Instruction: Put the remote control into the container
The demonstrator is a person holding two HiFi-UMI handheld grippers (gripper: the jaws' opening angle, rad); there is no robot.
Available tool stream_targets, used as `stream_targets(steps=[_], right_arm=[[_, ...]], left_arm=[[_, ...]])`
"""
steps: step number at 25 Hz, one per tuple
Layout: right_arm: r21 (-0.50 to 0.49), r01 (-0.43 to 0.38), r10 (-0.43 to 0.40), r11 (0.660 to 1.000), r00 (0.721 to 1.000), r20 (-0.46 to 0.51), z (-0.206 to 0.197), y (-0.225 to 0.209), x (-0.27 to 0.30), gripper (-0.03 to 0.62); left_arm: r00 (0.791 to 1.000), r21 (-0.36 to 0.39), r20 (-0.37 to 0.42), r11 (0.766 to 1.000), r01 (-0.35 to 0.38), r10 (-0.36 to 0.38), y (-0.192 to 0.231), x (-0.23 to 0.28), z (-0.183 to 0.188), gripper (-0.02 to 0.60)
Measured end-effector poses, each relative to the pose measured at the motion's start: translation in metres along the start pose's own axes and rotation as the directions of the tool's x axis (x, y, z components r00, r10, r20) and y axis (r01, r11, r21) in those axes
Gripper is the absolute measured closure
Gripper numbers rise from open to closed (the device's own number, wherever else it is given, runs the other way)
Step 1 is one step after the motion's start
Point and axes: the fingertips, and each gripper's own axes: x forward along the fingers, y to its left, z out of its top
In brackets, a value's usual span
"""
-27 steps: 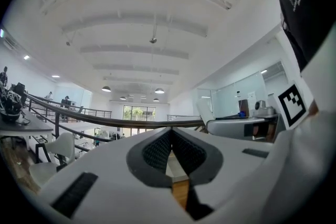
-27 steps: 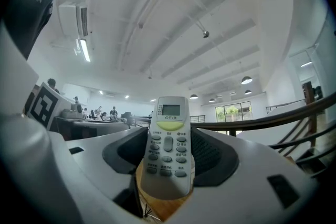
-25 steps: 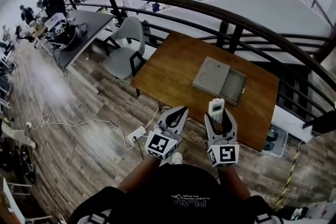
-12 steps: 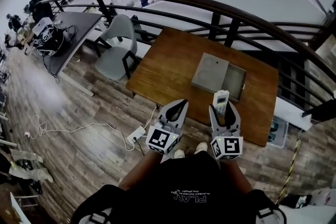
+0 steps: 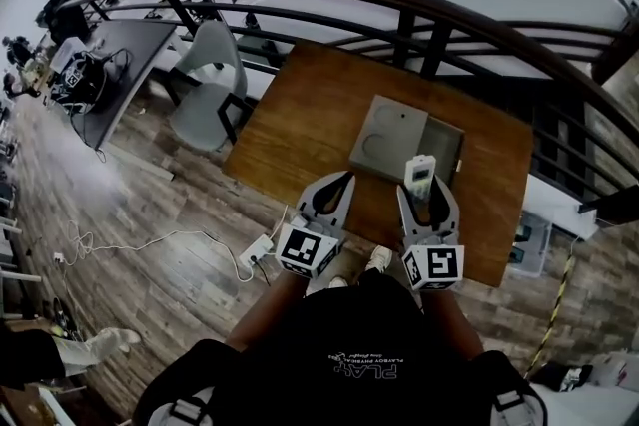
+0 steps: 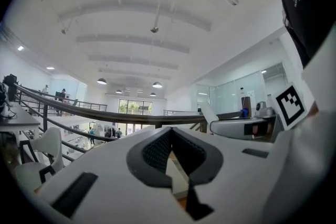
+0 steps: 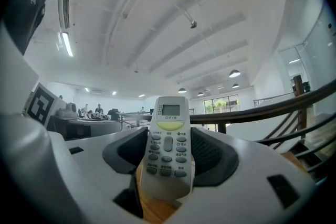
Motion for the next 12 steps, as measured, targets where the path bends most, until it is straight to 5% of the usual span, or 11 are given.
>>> stream_targets(steps=[12], right_arm=[[0.023, -0.004, 0.005, 1.000, 0.999, -0.036, -0.016, -0.095, 0.042, 0.332]], left_arm=[[0.993, 0.019, -0.083, 0.997, -0.079, 0.080, 0.008, 0.091, -0.021, 0.580]])
